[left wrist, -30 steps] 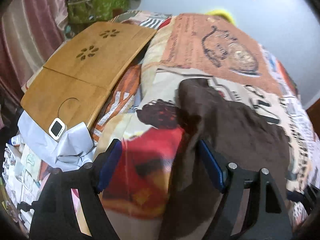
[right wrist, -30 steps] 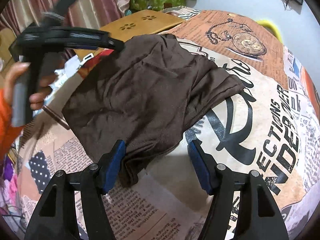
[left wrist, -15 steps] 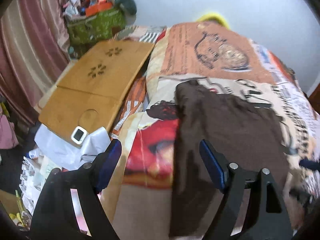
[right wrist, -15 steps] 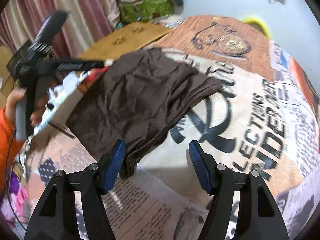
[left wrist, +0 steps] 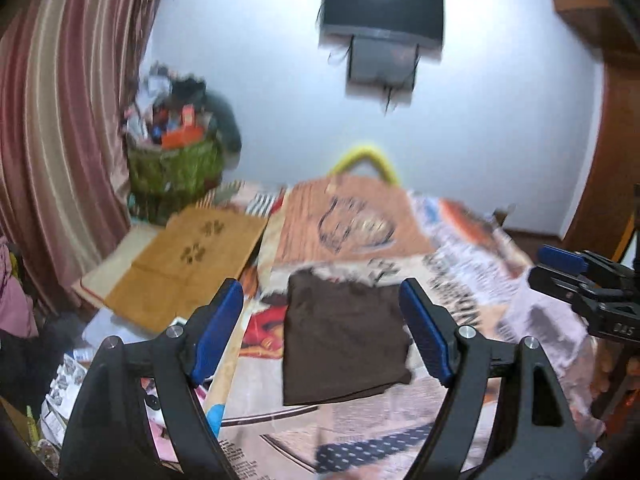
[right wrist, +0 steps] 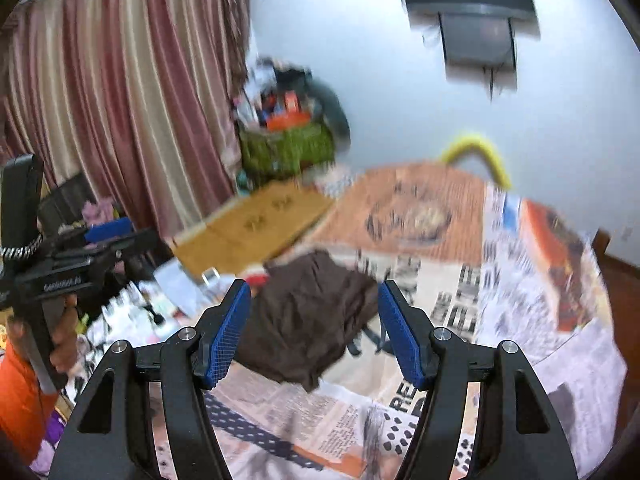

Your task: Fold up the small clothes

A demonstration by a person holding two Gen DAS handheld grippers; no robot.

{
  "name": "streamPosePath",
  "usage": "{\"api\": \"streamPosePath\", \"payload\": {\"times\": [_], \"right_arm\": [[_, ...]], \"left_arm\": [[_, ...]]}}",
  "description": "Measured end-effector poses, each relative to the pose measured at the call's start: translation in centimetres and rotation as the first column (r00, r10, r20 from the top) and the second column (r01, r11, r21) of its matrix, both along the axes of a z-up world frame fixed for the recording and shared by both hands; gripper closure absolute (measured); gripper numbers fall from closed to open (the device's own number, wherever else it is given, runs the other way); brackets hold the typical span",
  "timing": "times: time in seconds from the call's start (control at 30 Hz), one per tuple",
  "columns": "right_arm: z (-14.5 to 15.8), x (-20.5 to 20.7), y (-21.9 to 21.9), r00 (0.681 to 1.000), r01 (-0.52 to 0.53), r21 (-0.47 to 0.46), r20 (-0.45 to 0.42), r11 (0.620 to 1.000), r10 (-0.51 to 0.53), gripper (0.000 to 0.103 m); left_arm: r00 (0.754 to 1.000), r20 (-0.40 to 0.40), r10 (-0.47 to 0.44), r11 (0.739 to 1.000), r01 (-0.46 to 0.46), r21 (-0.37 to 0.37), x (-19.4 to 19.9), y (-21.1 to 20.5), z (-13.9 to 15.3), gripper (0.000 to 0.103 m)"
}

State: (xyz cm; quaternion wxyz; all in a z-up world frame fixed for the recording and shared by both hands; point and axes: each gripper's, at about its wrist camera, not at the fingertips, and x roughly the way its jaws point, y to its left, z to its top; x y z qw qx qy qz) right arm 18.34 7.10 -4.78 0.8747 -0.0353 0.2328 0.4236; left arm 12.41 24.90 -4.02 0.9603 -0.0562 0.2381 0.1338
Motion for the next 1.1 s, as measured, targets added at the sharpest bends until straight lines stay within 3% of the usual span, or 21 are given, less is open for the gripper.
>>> {"api": "streamPosePath", "payload": {"times": [0.2,0.33,0.4,0.47,0.57,0.7,1.1], "right_arm": [[3.4,-5.7,-2.7,0.992,-0.003,0.113,0.126,0.994,-0.012,0.041],[4.6,-9.1,-4.5,0.985,-0.008,0.172,0.173,0.985,-0.022,0.04],[4.9,-10.3,-5.3,0.983,0.003,0.201,0.181,0.98,-0.04,0.031],[4.9,-11.0,-5.7,0.98,0.015,0.221,0.189,0.975,-0.058,0.025],[4.9,-11.7,-5.9,0.976,0.046,0.225,0.199,0.973,-0.092,0.015],[4.5,-12.0,-6.0,0.969,0.082,0.229,0.208,0.97,-0.131,0.0],[4.2,-13.6,-6.3,0.963,0.108,0.209,0.219,0.972,-0.154,0.0]], "left_arm": [[0.988,0.15,-0.03,0.997,0.02,0.073,-6.8,-5.6,4.3,0.023],[0.978,0.206,-0.042,0.994,0.019,0.112,-10.2,-8.8,5.5,0.023],[0.974,0.225,-0.036,0.993,0.009,0.121,-11.6,-9.9,5.7,0.02],[0.97,0.241,-0.026,0.994,0.0,0.106,-12.6,-10.5,5.7,0.01],[0.966,0.257,0.002,0.995,-0.027,0.095,-13.7,-10.9,5.6,0.003],[0.965,0.261,0.017,0.996,-0.039,0.077,-14.4,-11.1,5.6,0.001],[0.967,0.255,0.014,0.997,-0.032,0.07,-14.6,-11.2,5.2,0.0]]}}
